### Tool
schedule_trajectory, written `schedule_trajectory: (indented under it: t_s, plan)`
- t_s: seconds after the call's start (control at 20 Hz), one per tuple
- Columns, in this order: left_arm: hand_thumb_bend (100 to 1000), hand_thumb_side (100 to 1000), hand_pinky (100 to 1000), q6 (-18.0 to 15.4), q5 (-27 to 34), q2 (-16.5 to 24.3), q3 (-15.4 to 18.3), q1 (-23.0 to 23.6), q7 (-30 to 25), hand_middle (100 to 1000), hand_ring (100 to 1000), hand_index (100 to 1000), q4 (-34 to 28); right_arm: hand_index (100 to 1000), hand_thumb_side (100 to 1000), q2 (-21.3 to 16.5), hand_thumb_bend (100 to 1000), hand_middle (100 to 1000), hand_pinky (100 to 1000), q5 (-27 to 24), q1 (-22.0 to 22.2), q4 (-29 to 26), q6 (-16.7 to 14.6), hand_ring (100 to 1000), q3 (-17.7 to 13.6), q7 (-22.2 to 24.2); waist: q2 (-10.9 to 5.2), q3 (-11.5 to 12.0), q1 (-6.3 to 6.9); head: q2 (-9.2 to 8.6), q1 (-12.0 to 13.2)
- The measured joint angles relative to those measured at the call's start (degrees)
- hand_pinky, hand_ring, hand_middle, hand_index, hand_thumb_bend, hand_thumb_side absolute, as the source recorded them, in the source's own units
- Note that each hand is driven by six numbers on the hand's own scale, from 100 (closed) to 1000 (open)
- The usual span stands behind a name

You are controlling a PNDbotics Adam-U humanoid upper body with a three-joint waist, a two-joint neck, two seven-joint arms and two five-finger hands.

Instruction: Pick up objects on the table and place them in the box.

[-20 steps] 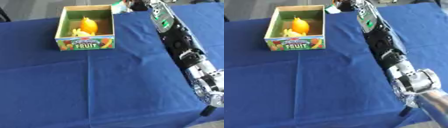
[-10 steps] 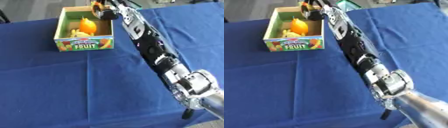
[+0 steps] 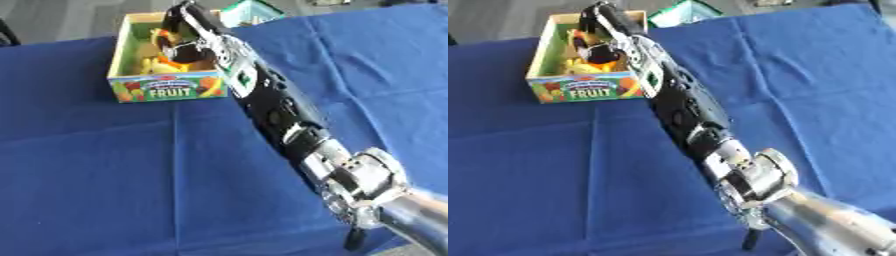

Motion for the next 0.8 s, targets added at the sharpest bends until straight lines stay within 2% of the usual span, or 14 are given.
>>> schedule_trajectory:
  t_s: [0.05, 0.2, 0.25, 0.3, 0.5, 0.8]
  plan:
    - [100, 539, 753, 0.0, 0.0, 0.0, 0.0, 0.0, 0.0, 539, 608, 751, 0.0, 628, 100, 0.3, 100, 537, 808, 0.5, 0.2, 0.3, 0.0, 754, 0.0, 0.0, 0.00, 0.1, 0.01, 0.00, 0.0]
    - [100, 538, 753, -0.1, 0.0, 0.0, 0.0, 0.0, -0.1, 539, 608, 751, 0.0, 684, 100, 1.0, 305, 619, 817, 1.5, 0.9, 1.0, 0.0, 776, 0.1, 0.1, 0.01, 0.2, 0.19, 0.00, -0.1]
    - [100, 538, 753, -0.1, 0.0, 0.0, 0.0, 0.0, -0.1, 539, 608, 751, 0.0, 698, 109, 1.2, 341, 643, 819, 1.8, 0.9, 1.1, -0.1, 782, 0.1, 0.1, 0.01, 0.2, 0.30, 0.00, -0.1]
    - [100, 538, 753, -0.1, 0.0, 0.0, 0.0, 0.0, -0.1, 539, 608, 751, 0.0, 731, 173, 1.3, 428, 690, 824, 1.9, 1.1, 1.1, -0.1, 795, 0.2, 0.1, 0.01, 0.2, 0.35, 0.00, -0.1]
    - [100, 539, 753, -0.1, 0.0, 0.0, 0.0, 0.0, -0.1, 539, 608, 751, 0.0, 812, 303, 1.5, 491, 783, 838, 2.8, 1.3, 1.4, -0.6, 831, 0.2, -0.5, 0.01, 0.1, 0.36, 0.00, -0.2]
    - [100, 539, 753, -0.1, 0.0, 0.0, 0.0, 0.0, -0.1, 538, 608, 751, 0.0, 882, 404, 1.6, 553, 871, 856, 3.1, 1.6, 1.6, -0.7, 869, 0.2, -2.2, 0.01, -0.2, 0.36, 0.00, -0.1]
